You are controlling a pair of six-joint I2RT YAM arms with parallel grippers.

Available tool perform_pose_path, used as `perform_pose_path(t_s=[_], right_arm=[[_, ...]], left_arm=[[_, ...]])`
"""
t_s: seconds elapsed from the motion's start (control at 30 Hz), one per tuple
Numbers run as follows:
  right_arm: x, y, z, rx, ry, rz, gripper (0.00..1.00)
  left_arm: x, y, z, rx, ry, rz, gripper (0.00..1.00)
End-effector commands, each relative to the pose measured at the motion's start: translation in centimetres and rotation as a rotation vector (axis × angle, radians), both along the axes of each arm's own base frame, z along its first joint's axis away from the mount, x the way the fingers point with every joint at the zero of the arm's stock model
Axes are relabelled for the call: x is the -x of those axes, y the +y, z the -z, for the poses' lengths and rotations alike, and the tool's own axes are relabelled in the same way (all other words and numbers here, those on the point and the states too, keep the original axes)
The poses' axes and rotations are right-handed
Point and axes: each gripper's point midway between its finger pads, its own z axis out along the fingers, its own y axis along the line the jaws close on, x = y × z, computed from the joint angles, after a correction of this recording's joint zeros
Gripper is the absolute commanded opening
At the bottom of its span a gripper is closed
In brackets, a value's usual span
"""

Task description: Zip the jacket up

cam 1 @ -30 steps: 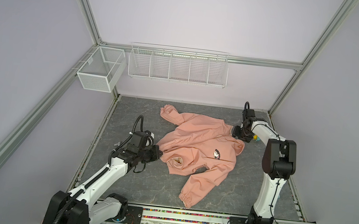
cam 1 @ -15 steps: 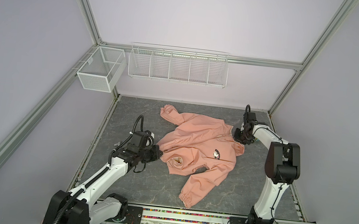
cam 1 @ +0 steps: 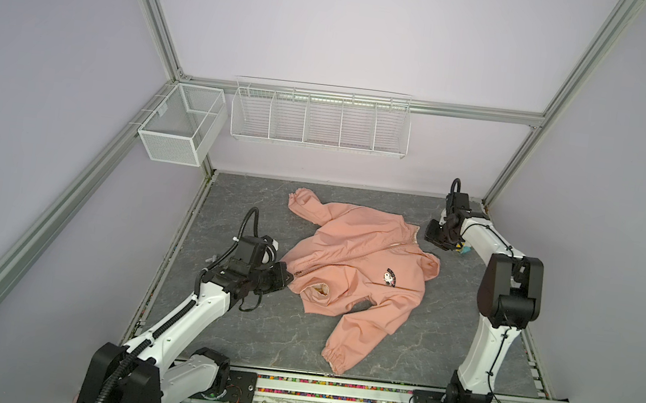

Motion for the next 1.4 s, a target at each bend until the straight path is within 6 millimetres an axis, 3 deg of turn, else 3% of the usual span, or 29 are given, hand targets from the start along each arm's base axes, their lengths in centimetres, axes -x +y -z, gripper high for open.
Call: perform_pose_path(t_s=[0.0, 0.13, 0.23, 0.43, 0.7, 0.87, 0.93, 1.13, 1.37], right_arm=[[2.7, 1.5, -2.7, -0.020, -0.009, -0.037, 0.55], [5.2, 2.4, -4.6, -0.025, -0.046, -0.028, 0.54], [6.4, 3.3, -5.0, -0.056, -0.050, -0.021, 0.52], [6.7, 3.8, -2.0, -0.053, 0.012, 0.002, 0.52], [5.2, 3.6, 2.0, -0.031, 0.068, 0.028, 0.53], [3.8, 2.7, 2.2, -0.034, 0.049, 0.070, 0.16], [3.4, 1.8, 1.8, -0.030, 0.039, 0.095, 0.07], [2.1, -1.0, 0.8, -0.005, 0.021, 0.134, 0.07], [1.2, -0.8, 2.6, -0.017, 0.061, 0.106, 0.07]], left_arm=[[-0.5, -0.2, -1.2, 0.010, -0.025, 0.012, 0.00], [-0.5, -0.1, -1.1, 0.011, -0.029, 0.013, 0.00], [-0.4, -0.2, -1.0, 0.012, -0.025, 0.014, 0.00], [-0.3, -0.2, -0.9, 0.017, -0.023, 0.016, 0.00], [-0.3, -0.2, -1.1, 0.018, -0.032, 0.016, 0.00], [-0.2, -0.1, -1.1, 0.012, -0.029, 0.016, 0.00], [-0.3, 0.1, -1.3, 0.008, -0.034, 0.016, 0.00], [-0.2, 0.6, -1.5, 0.005, -0.037, 0.009, 0.00], [-0.2, 0.3, -1.7, 0.026, -0.039, 0.015, 0.00]])
